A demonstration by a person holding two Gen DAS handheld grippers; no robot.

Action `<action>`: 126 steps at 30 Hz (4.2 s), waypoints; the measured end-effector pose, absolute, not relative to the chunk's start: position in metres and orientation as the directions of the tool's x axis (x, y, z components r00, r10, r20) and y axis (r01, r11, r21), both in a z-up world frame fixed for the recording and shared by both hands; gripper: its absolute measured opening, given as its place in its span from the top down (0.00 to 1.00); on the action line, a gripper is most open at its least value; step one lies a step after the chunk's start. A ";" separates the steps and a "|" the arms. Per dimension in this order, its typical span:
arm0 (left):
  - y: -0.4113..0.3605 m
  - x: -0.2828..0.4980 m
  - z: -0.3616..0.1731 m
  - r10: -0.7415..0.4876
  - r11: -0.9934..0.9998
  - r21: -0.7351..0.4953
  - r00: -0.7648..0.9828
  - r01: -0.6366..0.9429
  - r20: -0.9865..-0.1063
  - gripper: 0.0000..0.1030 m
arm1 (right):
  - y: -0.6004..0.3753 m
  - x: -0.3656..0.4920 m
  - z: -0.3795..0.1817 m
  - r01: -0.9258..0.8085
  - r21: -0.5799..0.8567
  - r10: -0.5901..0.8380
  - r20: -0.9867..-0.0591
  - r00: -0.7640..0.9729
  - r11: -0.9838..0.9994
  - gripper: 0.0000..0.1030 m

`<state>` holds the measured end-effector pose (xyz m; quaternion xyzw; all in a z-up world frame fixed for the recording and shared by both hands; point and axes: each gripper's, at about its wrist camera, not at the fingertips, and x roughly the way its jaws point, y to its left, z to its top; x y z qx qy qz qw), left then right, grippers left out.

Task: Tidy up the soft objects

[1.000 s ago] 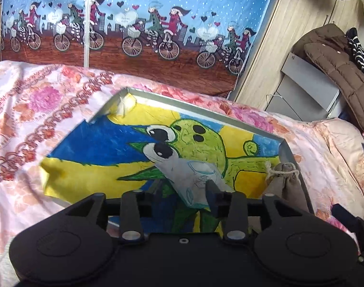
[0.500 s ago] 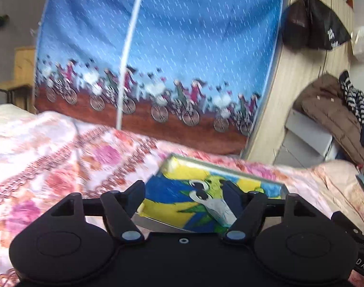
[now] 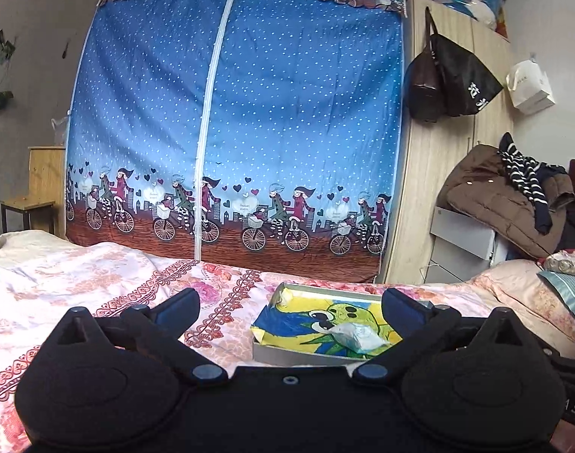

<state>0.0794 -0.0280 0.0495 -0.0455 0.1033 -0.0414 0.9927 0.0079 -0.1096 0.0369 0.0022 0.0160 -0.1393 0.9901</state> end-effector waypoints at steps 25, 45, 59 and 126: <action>0.015 -0.002 0.008 -0.090 0.993 -0.099 0.923 0.056 -0.375 0.01 | -0.074 -0.043 0.030 0.230 -0.077 -0.242 -0.274 0.931 0.970 0.00; 0.004 0.025 -0.012 -0.066 0.998 -0.051 0.839 0.045 -0.540 0.01 | -0.064 -0.029 0.018 0.206 -0.058 -0.211 -0.421 0.882 0.977 0.00; 0.000 0.026 -0.014 -0.055 0.998 -0.036 0.832 0.041 -0.552 0.01 | -0.066 -0.023 0.017 0.208 -0.060 -0.213 -0.435 0.875 0.976 0.00; 0.000 0.025 -0.018 -0.058 0.998 -0.041 0.826 0.043 -0.560 0.01 | -0.071 -0.019 0.015 0.230 -0.038 -0.221 -0.465 0.857 0.972 0.00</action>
